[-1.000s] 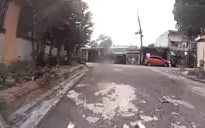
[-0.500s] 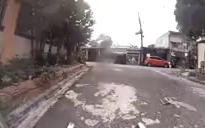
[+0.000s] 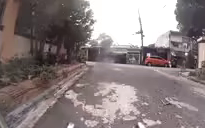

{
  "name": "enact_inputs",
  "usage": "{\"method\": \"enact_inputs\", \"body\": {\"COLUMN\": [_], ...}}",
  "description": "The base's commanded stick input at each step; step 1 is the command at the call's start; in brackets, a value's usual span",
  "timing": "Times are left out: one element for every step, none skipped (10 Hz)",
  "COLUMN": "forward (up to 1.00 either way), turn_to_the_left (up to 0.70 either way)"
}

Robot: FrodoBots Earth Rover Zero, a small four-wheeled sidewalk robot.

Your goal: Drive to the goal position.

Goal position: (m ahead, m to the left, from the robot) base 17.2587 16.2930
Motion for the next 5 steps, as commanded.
{"method": "enact_inputs", "body": {"forward": [0.06, 0.06, 0.06, 0.06, 0.06], "turn_to_the_left": [0.0, 0.0, 0.0, 0.0, 0.0]}}
